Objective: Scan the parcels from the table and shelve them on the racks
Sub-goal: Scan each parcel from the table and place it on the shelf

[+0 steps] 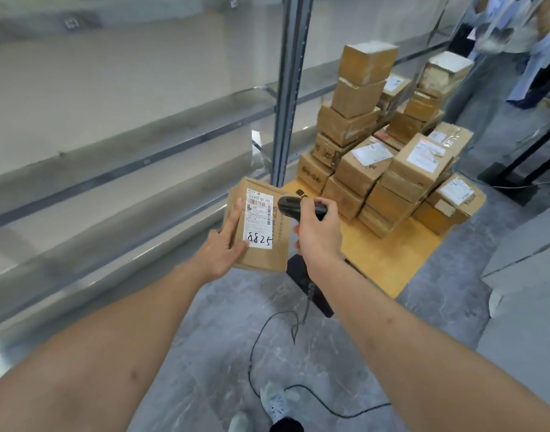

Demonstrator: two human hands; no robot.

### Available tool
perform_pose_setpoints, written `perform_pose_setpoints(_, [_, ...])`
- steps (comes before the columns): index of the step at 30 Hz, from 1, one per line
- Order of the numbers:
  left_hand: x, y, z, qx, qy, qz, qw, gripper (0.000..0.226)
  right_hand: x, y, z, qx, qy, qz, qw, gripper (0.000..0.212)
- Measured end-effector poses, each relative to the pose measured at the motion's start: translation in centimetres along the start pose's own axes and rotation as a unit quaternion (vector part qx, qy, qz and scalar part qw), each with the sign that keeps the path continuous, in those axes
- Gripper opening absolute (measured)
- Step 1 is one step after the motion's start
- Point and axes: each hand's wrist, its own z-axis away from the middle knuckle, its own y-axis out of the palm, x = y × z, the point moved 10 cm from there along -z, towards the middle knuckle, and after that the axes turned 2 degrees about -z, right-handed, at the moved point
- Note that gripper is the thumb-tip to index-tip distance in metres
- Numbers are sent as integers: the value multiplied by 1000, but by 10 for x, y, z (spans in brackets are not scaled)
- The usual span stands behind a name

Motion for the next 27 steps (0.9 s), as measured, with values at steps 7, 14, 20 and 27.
perform_pose_setpoints(7, [14, -67, 18, -80, -46, 4, 996, 83, 34, 77, -15, 104, -69, 16, 992, 15])
perform_pose_setpoints(14, [41, -127, 41, -173, -95, 85, 977, 84, 70, 155, -15, 191, -137, 69, 970, 20])
perform_pose_setpoints(20, [66, -181, 78, -247, -159, 105, 950, 86, 91, 223, 11, 260, -158, 83, 949, 22])
perform_pose_setpoints(27, [111, -242, 131, -307, -184, 152, 921, 84, 108, 308, 61, 323, -195, 99, 921, 30])
